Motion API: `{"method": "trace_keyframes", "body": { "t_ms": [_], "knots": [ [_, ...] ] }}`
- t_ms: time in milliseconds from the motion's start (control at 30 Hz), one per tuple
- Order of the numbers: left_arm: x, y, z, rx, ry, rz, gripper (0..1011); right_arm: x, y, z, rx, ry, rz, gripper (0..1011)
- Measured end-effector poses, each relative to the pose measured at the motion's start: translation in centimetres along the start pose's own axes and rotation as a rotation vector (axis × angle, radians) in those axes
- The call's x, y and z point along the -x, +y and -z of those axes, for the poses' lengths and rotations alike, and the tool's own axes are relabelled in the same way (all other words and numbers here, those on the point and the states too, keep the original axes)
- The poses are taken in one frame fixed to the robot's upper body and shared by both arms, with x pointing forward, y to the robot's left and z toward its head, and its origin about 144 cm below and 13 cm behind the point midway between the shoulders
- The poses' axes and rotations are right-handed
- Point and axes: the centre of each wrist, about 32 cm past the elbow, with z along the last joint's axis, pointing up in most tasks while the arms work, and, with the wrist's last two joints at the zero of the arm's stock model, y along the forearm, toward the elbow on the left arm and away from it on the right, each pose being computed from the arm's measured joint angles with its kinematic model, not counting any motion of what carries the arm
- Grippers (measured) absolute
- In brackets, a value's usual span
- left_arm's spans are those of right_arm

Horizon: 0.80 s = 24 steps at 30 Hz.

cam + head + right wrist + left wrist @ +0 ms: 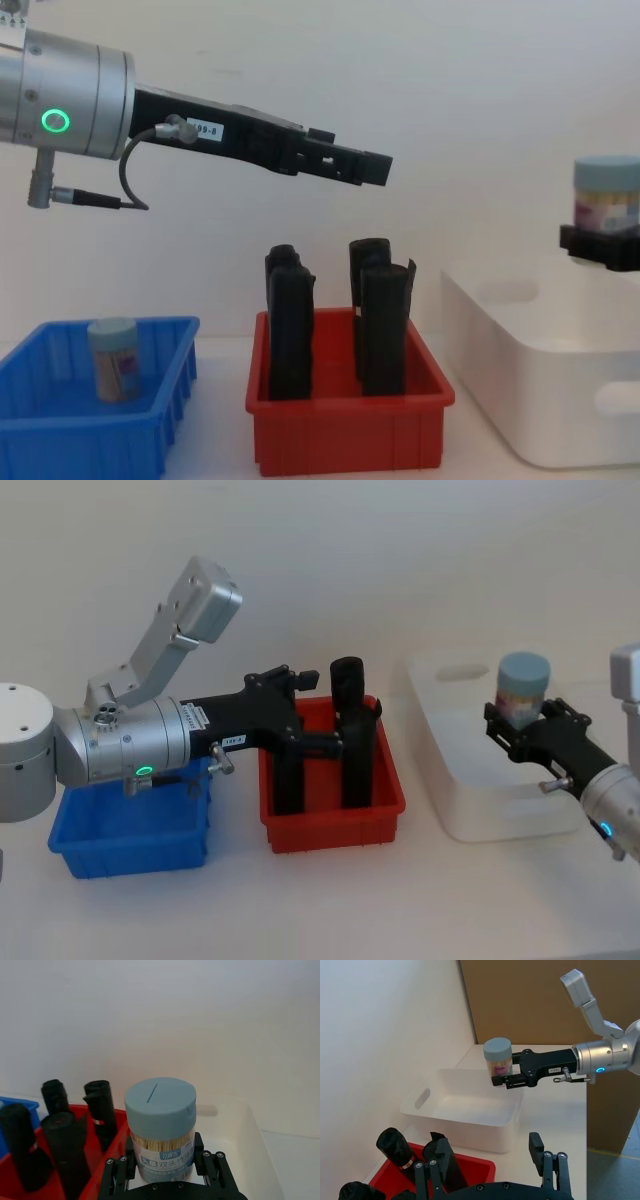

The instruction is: Pick the cotton swabs from the blue box and place them into the white box.

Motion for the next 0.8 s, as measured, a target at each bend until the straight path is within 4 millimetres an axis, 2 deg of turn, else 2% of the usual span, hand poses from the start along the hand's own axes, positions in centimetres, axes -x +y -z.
{"method": "trace_keyframes", "body": {
  "t_ms": [367,600,800],
  "knots": [
    [0.0,0.0,0.0,0.0,0.0,0.0,1004,-2.5,2.7,1.6,0.114,0.017,0.084,641],
    [0.0,0.0,0.0,0.0,0.0,0.0,1004,-3.1,4.2,2.3,0.156,0.022,0.075,642],
    [0.0,0.0,0.0,0.0,0.0,0.0,1004,-3.3,5.4,2.8,0.178,0.024,0.054,783]
  ]
}}
